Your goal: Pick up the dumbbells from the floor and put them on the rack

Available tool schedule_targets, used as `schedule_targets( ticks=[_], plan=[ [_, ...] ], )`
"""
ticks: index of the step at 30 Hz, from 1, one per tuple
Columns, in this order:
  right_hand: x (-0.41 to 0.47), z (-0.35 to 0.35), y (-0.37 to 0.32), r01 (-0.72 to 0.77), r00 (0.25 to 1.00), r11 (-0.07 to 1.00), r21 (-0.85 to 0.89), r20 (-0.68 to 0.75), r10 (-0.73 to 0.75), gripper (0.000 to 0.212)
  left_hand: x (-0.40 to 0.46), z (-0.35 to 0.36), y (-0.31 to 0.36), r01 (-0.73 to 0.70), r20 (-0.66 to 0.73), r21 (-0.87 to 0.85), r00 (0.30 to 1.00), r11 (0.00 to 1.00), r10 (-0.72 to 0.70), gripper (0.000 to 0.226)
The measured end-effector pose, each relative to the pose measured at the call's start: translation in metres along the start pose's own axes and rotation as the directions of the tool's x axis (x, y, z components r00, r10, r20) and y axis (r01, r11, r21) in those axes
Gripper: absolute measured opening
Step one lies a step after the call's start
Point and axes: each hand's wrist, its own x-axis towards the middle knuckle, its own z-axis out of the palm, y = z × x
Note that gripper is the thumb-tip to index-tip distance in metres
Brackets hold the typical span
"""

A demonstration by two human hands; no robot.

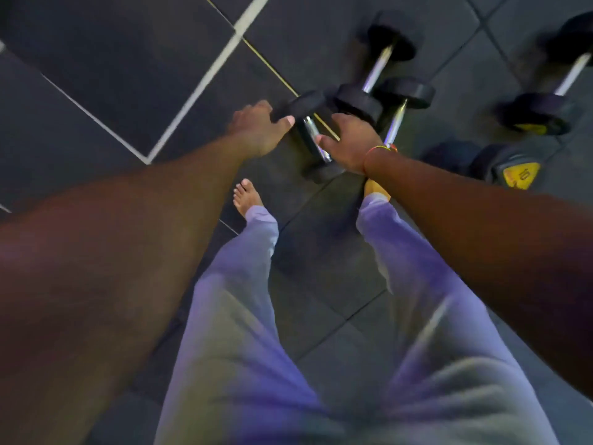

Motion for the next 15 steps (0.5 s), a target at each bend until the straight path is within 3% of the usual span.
schedule_targets(
  ticks=[8, 15],
  plan=[
    [0.126, 0.099, 0.093, -0.051, 0.993, 0.998, -0.031, 0.107, 0.054, 0.059, 0.127, 0.155, -0.024, 0.193, 0.082, -0.258, 0.981, 0.947, -0.178, 0.064],
    [0.202, 0.167, 0.115, -0.07, 0.99, 0.996, 0.052, 0.123, 0.063, 0.051, 0.209, 0.211, -0.02, 0.317, 0.118, -0.505, 0.947, 0.803, -0.299, 0.066]
  ],
)
